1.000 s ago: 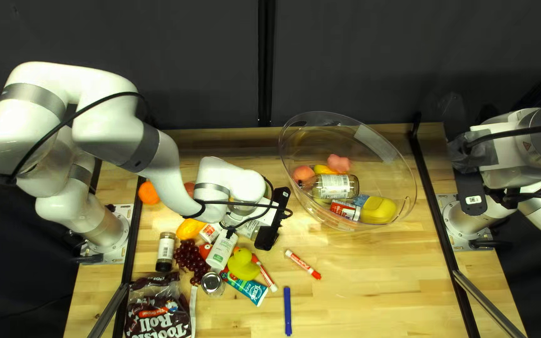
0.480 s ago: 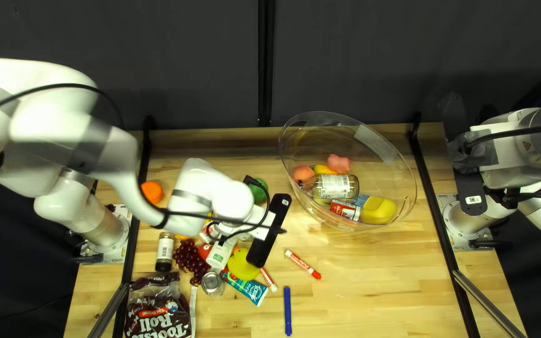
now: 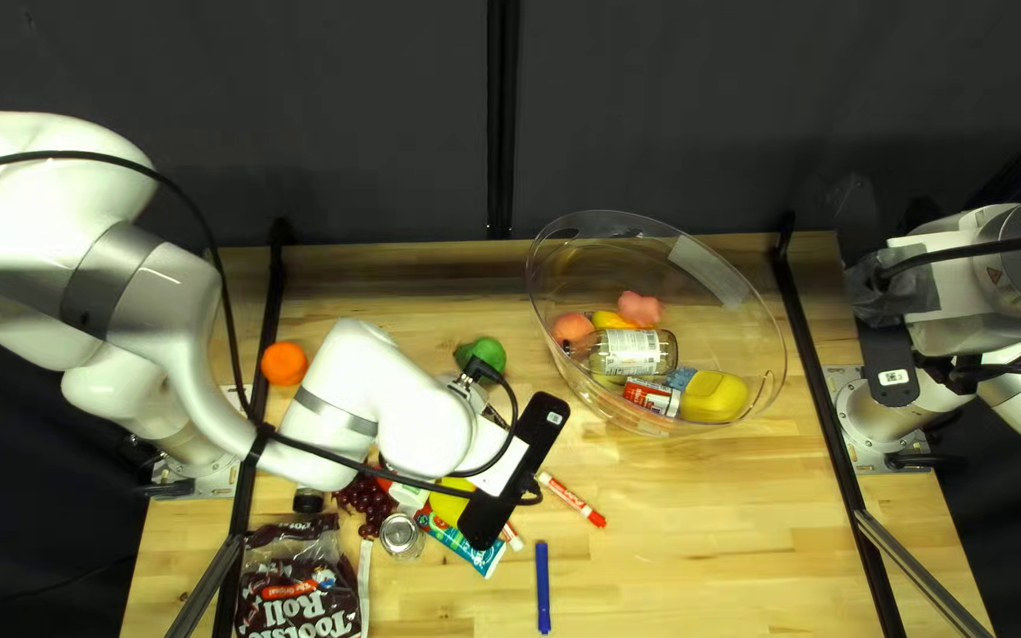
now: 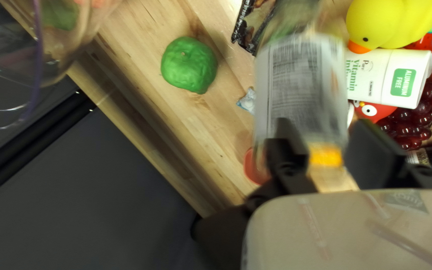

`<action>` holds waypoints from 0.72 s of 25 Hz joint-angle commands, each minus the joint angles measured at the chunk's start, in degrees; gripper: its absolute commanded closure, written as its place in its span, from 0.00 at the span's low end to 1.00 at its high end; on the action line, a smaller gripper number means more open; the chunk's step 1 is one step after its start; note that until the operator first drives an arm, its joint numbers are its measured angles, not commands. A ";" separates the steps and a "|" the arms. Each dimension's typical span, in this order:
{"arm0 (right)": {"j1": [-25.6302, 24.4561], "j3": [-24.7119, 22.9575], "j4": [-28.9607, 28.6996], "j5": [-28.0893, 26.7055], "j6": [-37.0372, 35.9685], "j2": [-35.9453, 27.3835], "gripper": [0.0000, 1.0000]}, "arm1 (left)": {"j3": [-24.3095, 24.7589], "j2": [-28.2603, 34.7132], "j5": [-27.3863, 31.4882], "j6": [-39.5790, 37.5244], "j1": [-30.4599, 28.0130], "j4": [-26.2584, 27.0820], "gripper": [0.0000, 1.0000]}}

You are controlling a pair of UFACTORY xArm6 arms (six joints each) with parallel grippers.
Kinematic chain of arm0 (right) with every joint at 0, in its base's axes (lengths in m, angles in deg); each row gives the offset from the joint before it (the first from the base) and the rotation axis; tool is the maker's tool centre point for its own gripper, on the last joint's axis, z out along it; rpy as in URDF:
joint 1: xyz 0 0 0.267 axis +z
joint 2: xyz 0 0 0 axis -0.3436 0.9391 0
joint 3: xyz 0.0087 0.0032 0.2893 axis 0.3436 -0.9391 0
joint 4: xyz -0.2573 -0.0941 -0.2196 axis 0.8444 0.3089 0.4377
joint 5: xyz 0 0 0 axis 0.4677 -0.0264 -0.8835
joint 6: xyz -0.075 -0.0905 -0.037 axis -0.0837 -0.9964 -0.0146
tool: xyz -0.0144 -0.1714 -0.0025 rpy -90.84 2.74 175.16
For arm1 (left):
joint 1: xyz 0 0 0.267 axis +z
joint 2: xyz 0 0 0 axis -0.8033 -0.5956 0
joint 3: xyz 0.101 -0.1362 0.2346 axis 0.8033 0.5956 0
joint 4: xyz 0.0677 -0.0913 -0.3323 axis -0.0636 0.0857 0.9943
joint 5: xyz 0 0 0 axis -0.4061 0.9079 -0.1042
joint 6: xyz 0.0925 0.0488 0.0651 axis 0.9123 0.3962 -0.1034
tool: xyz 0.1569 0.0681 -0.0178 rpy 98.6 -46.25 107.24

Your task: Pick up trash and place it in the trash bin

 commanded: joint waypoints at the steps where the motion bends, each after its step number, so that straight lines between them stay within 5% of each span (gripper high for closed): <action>1: 0.00 0.00 0.00 0.00 0.00 0.00 0.00 | -9.49 -2.76 5.88 5.63 -1.78 -2.43 1.00; 3: 0.00 0.00 0.00 0.00 0.00 0.00 0.00 | -9.69 -2.92 5.47 6.08 -2.57 -2.66 1.00; 4: 0.00 0.00 0.00 0.00 0.00 0.00 0.00 | -8.74 -2.66 4.46 6.06 -3.04 -2.55 0.75; 5: 0.00 0.00 0.00 0.00 0.00 0.00 0.00 | -7.91 -2.39 3.71 5.98 -3.22 -2.43 0.75; 6: 0.00 0.00 0.00 0.00 0.00 0.00 0.00 | -6.14 -1.81 2.14 5.87 -3.34 -2.11 0.13; 7: 0.00 0.00 0.00 0.00 0.00 0.00 0.00 | -4.08 -1.26 0.23 5.59 -3.22 -1.74 0.00; 13: 0.00 0.00 0.00 0.00 0.00 0.00 0.00 | 10.85 2.03 -16.04 10.94 4.22 2.97 0.00; 18: 0.00 0.00 0.00 0.00 0.00 0.00 0.00 | 18.88 1.77 -26.33 32.27 15.51 12.61 0.00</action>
